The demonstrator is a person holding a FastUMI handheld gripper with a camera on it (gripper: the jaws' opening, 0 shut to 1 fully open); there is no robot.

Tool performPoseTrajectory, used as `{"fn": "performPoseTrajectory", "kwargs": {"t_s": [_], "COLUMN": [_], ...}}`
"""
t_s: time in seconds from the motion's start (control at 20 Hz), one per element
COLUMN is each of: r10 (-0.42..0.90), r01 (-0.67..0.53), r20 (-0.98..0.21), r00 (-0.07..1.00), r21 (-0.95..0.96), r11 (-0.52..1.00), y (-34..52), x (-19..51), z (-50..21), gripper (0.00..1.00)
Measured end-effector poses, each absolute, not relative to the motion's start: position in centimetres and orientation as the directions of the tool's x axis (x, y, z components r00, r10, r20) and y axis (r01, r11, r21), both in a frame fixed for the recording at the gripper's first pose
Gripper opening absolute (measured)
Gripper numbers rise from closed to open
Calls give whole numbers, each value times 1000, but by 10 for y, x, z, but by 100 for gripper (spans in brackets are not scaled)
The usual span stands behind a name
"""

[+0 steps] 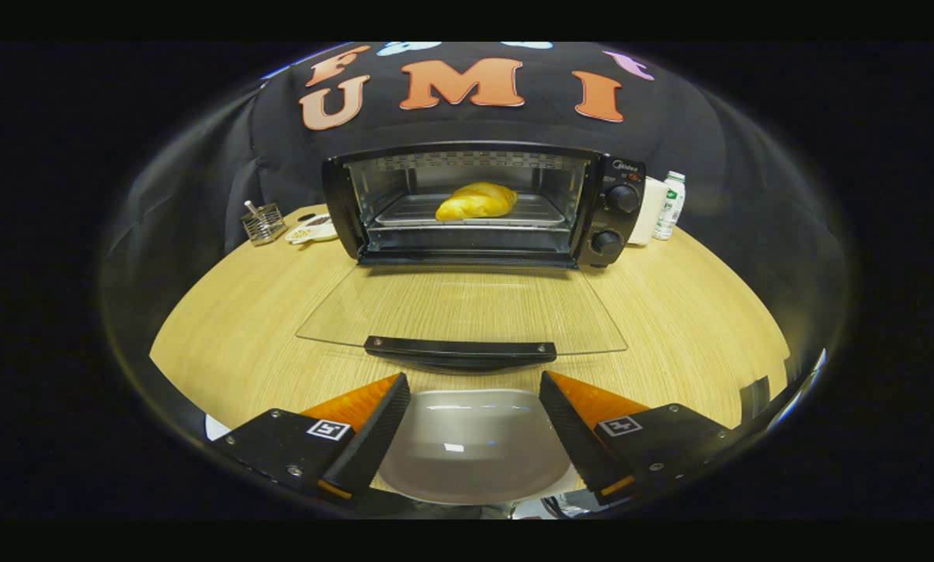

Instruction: Open the toaster oven, put the food inside, and close the toaster oven door.

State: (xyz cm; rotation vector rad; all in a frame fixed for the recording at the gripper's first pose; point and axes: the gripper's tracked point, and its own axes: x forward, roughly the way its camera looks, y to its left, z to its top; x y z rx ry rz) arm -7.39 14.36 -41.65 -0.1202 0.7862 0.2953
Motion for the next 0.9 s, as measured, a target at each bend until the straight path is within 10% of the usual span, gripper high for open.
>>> {"fn": "performPoseTrajectory", "kwargs": {"t_s": [0.9], "r10": [189], "r01": [-254], "r20": [-697], "r00": [691], "r21": [10], "r11": [967], "y": [156], "x": [-55], "z": [-416], "gripper": [97]}}
